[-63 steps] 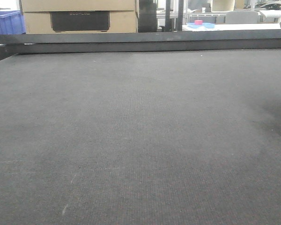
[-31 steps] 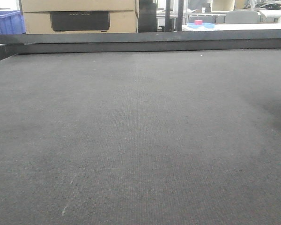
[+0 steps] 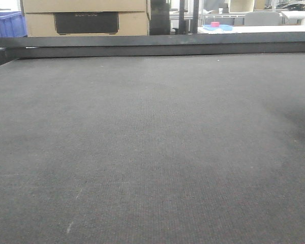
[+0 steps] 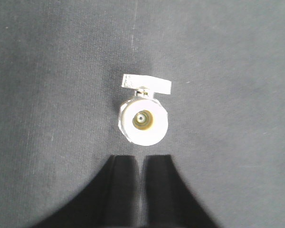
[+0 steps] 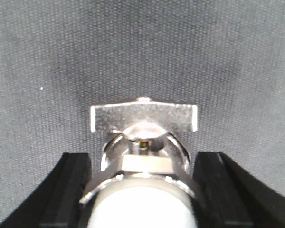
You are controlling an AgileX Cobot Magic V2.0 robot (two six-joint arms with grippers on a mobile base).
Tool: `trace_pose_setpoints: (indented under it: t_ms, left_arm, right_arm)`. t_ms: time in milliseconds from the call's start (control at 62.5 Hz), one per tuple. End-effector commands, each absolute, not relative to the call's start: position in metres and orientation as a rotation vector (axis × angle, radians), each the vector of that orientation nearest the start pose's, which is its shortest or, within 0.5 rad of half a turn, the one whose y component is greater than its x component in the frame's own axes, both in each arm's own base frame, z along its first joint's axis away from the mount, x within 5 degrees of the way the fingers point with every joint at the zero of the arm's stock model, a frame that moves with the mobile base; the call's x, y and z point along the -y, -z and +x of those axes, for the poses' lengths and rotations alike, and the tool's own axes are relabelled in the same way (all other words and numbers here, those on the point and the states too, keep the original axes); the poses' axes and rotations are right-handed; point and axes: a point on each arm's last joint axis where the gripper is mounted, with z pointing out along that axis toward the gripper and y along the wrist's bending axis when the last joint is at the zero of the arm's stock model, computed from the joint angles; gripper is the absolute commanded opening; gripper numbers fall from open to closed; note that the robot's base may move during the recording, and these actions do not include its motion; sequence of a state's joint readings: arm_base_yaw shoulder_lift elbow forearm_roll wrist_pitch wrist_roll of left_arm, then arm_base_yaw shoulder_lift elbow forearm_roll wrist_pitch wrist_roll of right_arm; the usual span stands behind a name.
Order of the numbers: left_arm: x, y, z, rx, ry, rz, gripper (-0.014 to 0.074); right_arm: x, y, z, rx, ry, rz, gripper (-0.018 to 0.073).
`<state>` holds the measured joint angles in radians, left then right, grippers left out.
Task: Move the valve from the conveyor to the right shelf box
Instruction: 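Lower the left gripper around the other silver valve and close it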
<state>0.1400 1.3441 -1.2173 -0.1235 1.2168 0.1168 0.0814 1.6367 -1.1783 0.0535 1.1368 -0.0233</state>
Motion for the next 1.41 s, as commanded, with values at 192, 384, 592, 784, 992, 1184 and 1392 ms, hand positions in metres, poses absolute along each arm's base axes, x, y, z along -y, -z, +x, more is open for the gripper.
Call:
trace_pose_setpoints:
  t_ms: [192,384,592,784,992,1184,1392]
  left_arm:
    - [-0.014,-0.314,0.271,-2.888,0.136,0.053,0.0611]
    - [-0.007,-0.289,0.289,-2.961,0.149,0.095,0.0454]
    - [-0.008,-0.267,0.302,-3.029,0.023,0.16,0.0433]
    - [-0.009,-0.257,0.31,-3.018,0.016,0.16,0.0436]
    - [-0.009,-0.257,0.31,-3.015,0.015,0.158,0.0435]
    - [-0.009,-0.256,0.31,-3.022,0.016,0.158,0.0435]
    - [-0.009,-0.25,0.313,-3.041,0.019,0.159,0.0435]
  right_arm:
    - [-0.029,-0.241,0.304,-3.06,-0.092,-0.112,-0.0162]
    - [-0.029,-0.241,0.305,-3.05,-0.091,-0.111,-0.0162]
    - [-0.029,-0.241,0.305,-3.048,-0.091,-0.111,-0.0162]
    - [-0.029,-0.241,0.306,-3.044,-0.091,-0.111,-0.0162]
    - [-0.029,-0.241,0.307,-3.033,-0.092,-0.11,-0.0162]
    - [-0.029,-0.241,0.307,-3.025,-0.097,-0.107,-0.0162]
    - [-0.029,-0.242,0.308,-3.015,-0.097,-0.106,-0.0162]
